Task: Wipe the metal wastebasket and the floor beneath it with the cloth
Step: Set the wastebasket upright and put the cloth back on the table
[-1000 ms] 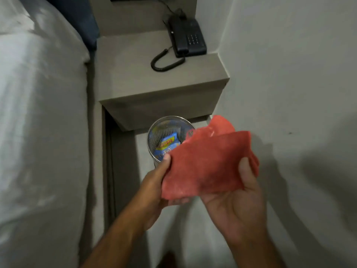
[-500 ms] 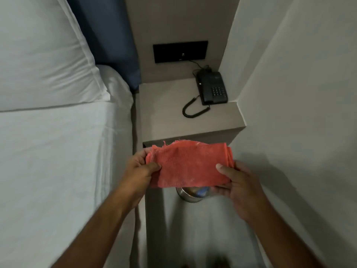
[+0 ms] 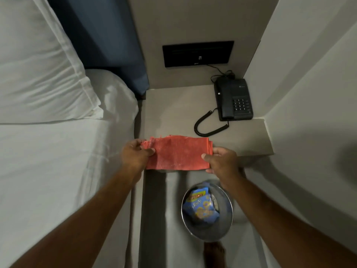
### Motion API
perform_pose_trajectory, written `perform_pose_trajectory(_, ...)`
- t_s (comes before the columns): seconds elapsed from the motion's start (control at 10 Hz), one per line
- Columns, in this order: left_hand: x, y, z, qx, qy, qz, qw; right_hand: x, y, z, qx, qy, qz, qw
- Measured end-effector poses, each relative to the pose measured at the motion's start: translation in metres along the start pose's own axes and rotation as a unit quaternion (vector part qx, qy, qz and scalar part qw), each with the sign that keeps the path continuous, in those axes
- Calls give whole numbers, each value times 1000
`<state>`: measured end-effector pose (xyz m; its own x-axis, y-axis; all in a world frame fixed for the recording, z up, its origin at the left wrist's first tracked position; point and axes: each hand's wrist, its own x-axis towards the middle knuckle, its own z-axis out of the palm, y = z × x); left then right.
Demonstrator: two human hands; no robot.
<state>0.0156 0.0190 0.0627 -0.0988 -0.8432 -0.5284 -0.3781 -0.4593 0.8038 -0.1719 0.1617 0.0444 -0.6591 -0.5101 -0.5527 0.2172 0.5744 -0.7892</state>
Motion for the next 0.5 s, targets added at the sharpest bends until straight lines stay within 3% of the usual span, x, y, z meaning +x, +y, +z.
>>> perform_pose_trajectory(0.2,82,-24,35,25,10,9,1000,83,13,42,-98,24,10,995)
perform_pose_trajectory(0.3,104,-45,46,96,11,13,995,101,23,62,-171,77,31,982)
perform_pose_trajectory(0.5,99,-27,41,333,15,114,936,89,8,71,-198,104,7,975)
